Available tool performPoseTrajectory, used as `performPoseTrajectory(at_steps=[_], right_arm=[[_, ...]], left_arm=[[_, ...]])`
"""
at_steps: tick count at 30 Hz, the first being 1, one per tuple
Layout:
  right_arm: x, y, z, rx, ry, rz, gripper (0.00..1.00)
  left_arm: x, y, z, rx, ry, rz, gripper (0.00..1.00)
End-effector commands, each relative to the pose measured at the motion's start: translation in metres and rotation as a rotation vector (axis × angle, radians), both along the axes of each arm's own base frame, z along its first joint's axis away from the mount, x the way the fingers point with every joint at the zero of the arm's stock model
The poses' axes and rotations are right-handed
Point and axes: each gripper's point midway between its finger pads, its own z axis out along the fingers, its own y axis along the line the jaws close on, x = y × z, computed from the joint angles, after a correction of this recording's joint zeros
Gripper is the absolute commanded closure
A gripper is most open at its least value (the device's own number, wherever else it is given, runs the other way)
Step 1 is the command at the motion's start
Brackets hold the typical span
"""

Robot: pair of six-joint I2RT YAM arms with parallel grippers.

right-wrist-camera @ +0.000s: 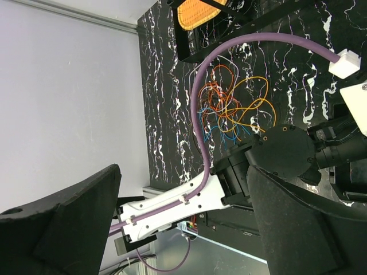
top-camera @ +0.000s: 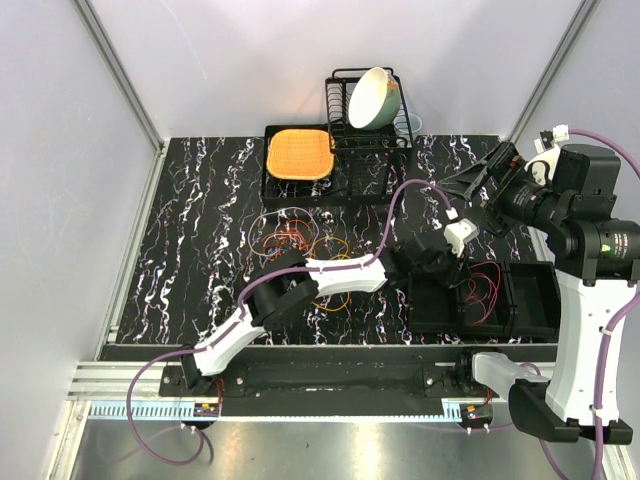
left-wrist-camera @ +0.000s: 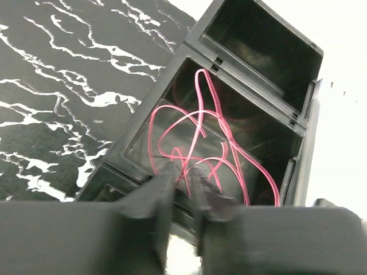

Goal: Untangle the cables

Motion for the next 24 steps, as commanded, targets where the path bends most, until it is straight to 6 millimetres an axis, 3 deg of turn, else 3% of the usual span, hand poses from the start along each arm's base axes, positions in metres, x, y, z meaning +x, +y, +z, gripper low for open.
performPoseTrajectory(at_steps=[1, 8, 9, 11, 12, 14, 15, 16, 17, 18, 19, 20, 21, 22, 23, 24], right_arm=[[0.003, -0.003, 0.012, -0.035, -0.077, -0.005, 0.03], [0.003, -0.016, 0.027, -0.107, -0.118, -0.051, 0.02], [0.004, -0.017, 0.028, -0.115, -0.122, -0.057, 0.02], [0.01, -0.023, 0.028, -0.137, -0.125, -0.086, 0.02], [0.012, -0.025, 0.028, -0.148, -0.13, -0.096, 0.02], [0.022, -0.027, 0.02, -0.164, -0.127, -0.091, 0.02], [0.026, -0.025, 0.015, -0.176, -0.129, -0.07, 0.02], [0.031, -0.021, 0.013, -0.166, -0.132, -0.038, 0.01], [0.035, -0.019, 0.002, -0.172, -0.106, -0.018, 0.03], [0.038, -0.02, -0.005, -0.174, -0.084, -0.017, 0.03], [0.044, -0.023, -0.013, -0.183, -0.057, -0.033, 0.04], [0.047, -0.024, -0.025, -0.188, -0.024, -0.038, 0.04], [0.05, -0.026, -0.031, -0.194, -0.009, -0.045, 0.04], [0.053, -0.026, -0.033, -0.202, -0.014, -0.053, 0.04], [0.056, -0.027, -0.044, -0.202, 0.015, -0.063, 0.04], [0.057, -0.022, -0.048, -0.207, 0.022, -0.049, 0.04]], left_arm=[[-0.009, -0.005, 0.053, -0.034, -0.041, -0.032, 0.55], [-0.023, 0.002, 0.086, -0.043, -0.035, -0.045, 0.23], [-0.023, 0.007, 0.099, -0.051, -0.039, -0.035, 0.17], [-0.019, 0.02, 0.1, -0.007, -0.031, 0.002, 0.07], [-0.018, 0.029, 0.116, -0.015, -0.038, 0.019, 0.06], [-0.009, 0.052, 0.112, 0.04, -0.018, 0.065, 0.05], [-0.007, 0.064, 0.131, 0.026, -0.025, 0.086, 0.05], [-0.005, 0.079, 0.12, 0.063, -0.004, 0.112, 0.05], [0.006, 0.099, 0.14, 0.044, -0.018, 0.171, 0.06], [0.009, 0.111, 0.14, 0.053, -0.008, 0.192, 0.07], [0.008, 0.128, 0.124, 0.1, 0.026, 0.212, 0.08], [0.023, 0.152, 0.137, 0.095, 0.017, 0.287, 0.09], [0.027, 0.167, 0.134, 0.115, 0.029, 0.323, 0.09], [0.027, 0.191, 0.111, 0.188, 0.063, 0.368, 0.12], [0.04, 0.218, 0.121, 0.19, 0.047, 0.453, 0.13], [0.039, 0.24, 0.099, 0.254, 0.063, 0.494, 0.13]])
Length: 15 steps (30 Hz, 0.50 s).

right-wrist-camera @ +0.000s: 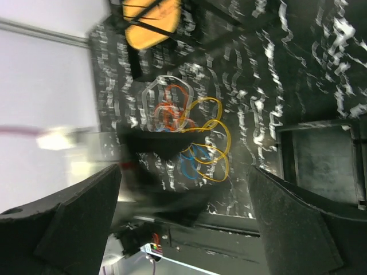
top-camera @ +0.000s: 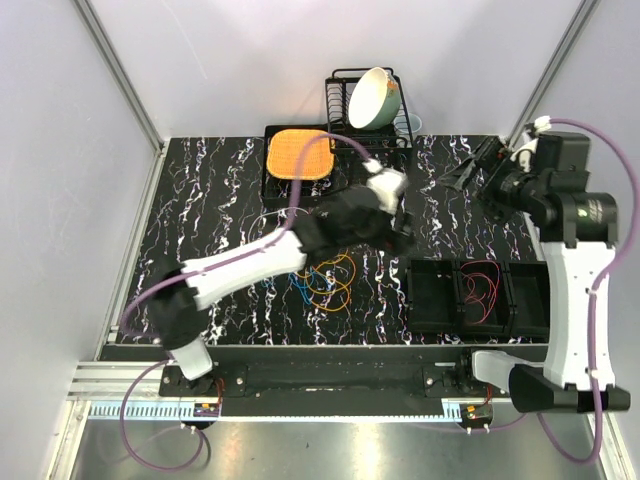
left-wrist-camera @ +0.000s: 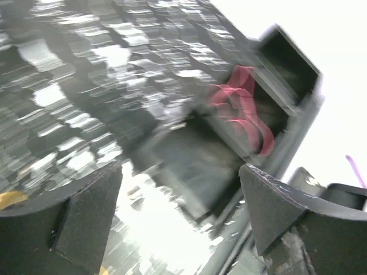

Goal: Untangle the cables

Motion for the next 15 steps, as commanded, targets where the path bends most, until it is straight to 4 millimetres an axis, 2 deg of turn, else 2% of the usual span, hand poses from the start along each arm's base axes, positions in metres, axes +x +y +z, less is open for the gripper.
performPoseTrajectory(at_steps=[1, 2, 3, 4, 5, 6, 7, 8, 9, 10, 11, 12, 13, 15], right_arm=[[0.018, 0.008, -0.025, -0.066, 0.02, 0.013, 0.04], [0.019, 0.01, -0.036, -0.08, 0.05, 0.012, 0.04], [0.02, 0.016, -0.044, -0.103, 0.07, 0.021, 0.04], [0.022, 0.025, -0.056, -0.146, 0.094, 0.036, 0.04], [0.022, 0.032, -0.068, -0.165, 0.128, 0.047, 0.04], [0.023, 0.037, -0.077, -0.187, 0.147, 0.056, 0.05], [0.023, 0.05, -0.094, -0.23, 0.184, 0.084, 0.06], [0.023, 0.057, -0.103, -0.246, 0.204, 0.095, 0.06], [0.022, 0.065, -0.111, -0.259, 0.218, 0.108, 0.06], [0.024, 0.073, -0.126, -0.285, 0.239, 0.124, 0.06], [0.02, 0.087, -0.134, -0.289, 0.245, 0.164, 0.06], [0.022, 0.097, -0.143, -0.281, 0.258, 0.186, 0.05], [0.018, 0.101, -0.155, -0.276, 0.29, 0.209, 0.05], [0.016, 0.109, -0.167, -0.262, 0.314, 0.239, 0.05]], left_arm=[[0.024, 0.106, -0.039, 0.194, 0.051, 0.292, 0.14], [0.032, 0.133, -0.033, 0.201, 0.026, 0.374, 0.15], [0.03, 0.154, -0.05, 0.252, 0.044, 0.412, 0.15], [0.029, 0.17, -0.058, 0.284, 0.063, 0.449, 0.15], [0.035, 0.193, -0.056, 0.293, 0.063, 0.514, 0.15], [0.029, 0.213, -0.072, 0.353, 0.096, 0.549, 0.15], [0.033, 0.231, -0.076, 0.358, 0.122, 0.621, 0.17], [0.031, 0.242, -0.074, 0.348, 0.133, 0.649, 0.18], [0.025, 0.254, -0.087, 0.373, 0.161, 0.667, 0.19], [0.024, 0.262, -0.091, 0.358, 0.185, 0.7, 0.21], [0.021, 0.266, -0.09, 0.342, 0.192, 0.712, 0.22], [0.016, 0.27, -0.1, 0.352, 0.216, 0.725, 0.23], [0.013, 0.273, -0.104, 0.355, 0.228, 0.736, 0.23], [0.005, 0.278, -0.119, 0.377, 0.273, 0.759, 0.25]])
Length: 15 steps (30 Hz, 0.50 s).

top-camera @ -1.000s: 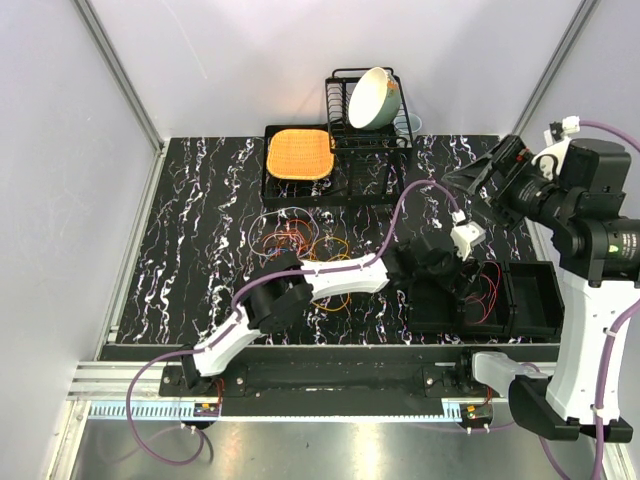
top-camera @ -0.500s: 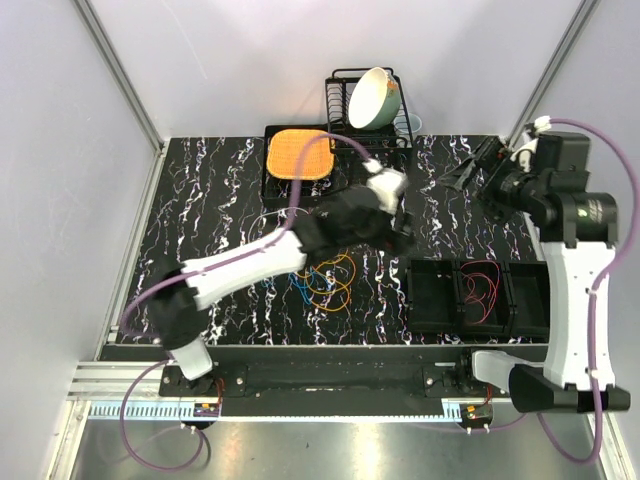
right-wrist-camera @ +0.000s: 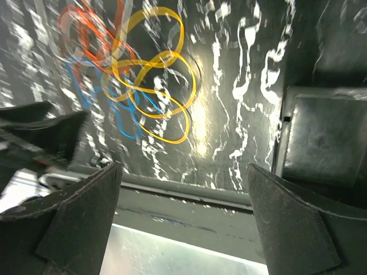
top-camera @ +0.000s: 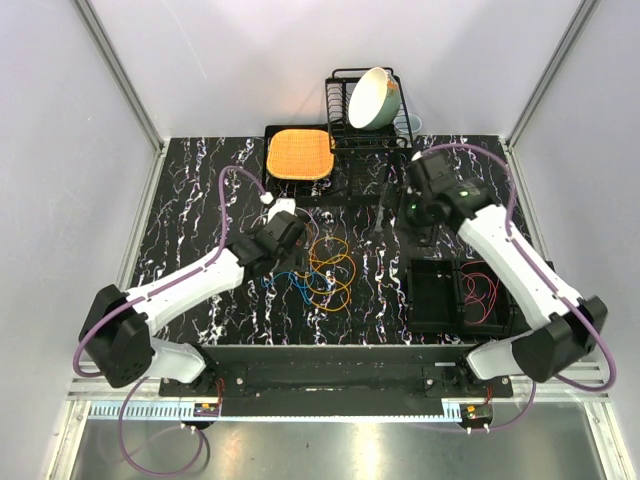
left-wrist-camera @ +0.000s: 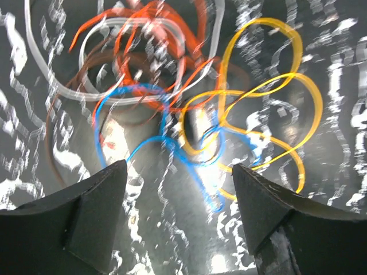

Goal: Untangle the cables

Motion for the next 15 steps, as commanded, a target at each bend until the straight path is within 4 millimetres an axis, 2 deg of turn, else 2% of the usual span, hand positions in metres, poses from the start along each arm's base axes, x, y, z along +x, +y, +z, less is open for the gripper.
performPoseTrajectory(at_steps=[1, 5, 15], right_arm=[[0.007, 0.009, -0.023, -0.001, 0.006, -0.003, 0.05], [0.004, 0.009, -0.031, -0.001, 0.0, 0.019, 0.04], [-0.002, 0.011, -0.044, 0.0, 0.012, 0.061, 0.03]], left_arm=[[-0.009, 0.012, -0.01, -0.019, 0.023, 0.116, 0.25], [-0.016, 0.011, -0.03, -0.027, 0.077, 0.152, 0.26], [-0.02, -0.016, -0.07, -0.086, 0.19, 0.16, 0.3]])
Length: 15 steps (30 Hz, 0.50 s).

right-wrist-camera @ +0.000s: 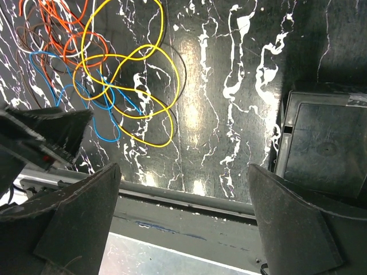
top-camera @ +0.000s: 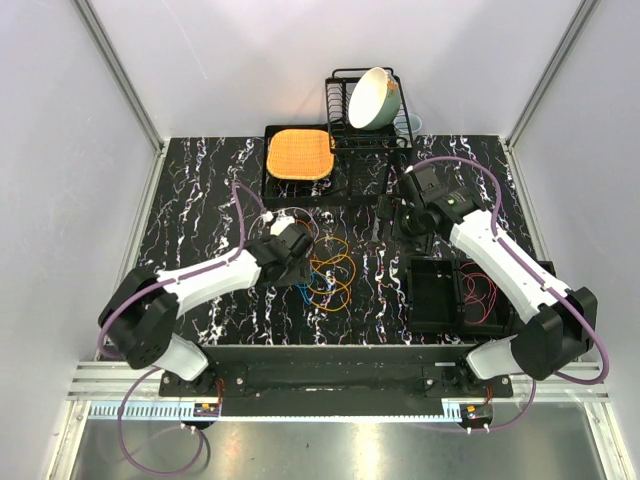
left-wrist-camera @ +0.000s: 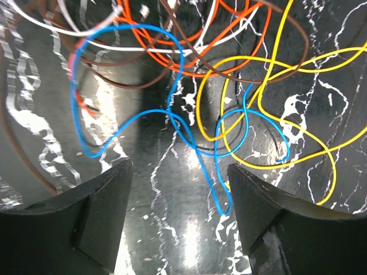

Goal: Untangle the cables

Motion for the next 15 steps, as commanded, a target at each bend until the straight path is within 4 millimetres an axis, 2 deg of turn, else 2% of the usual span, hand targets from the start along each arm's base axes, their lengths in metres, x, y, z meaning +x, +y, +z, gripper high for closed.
performPoseTrajectory(at_steps=[1, 5, 10, 13, 15], right_arm=[[0.0, 0.004, 0.006, 0.033, -0.05, 0.032, 0.03], [-0.001, 0.005, 0.004, 0.039, -0.049, 0.038, 0.03], [-0.004, 0.006, 0.0, 0.049, -0.043, 0.051, 0.03], [-0.004, 0.006, -0.002, 0.045, -0.038, 0.056, 0.03], [-0.005, 0.006, -0.001, 0.046, -0.038, 0.055, 0.03]], left_arm=[[0.002, -0.017, -0.015, -0.066, 0.025, 0.036, 0.32], [0.0, -0.012, -0.029, -0.041, 0.052, 0.09, 0.37], [0.001, -0.016, -0.04, -0.051, 0.065, 0.099, 0.4], [0.001, -0.017, -0.045, -0.046, 0.071, 0.109, 0.48], [0.002, -0.015, -0.049, -0.036, 0.072, 0.119, 0.57]])
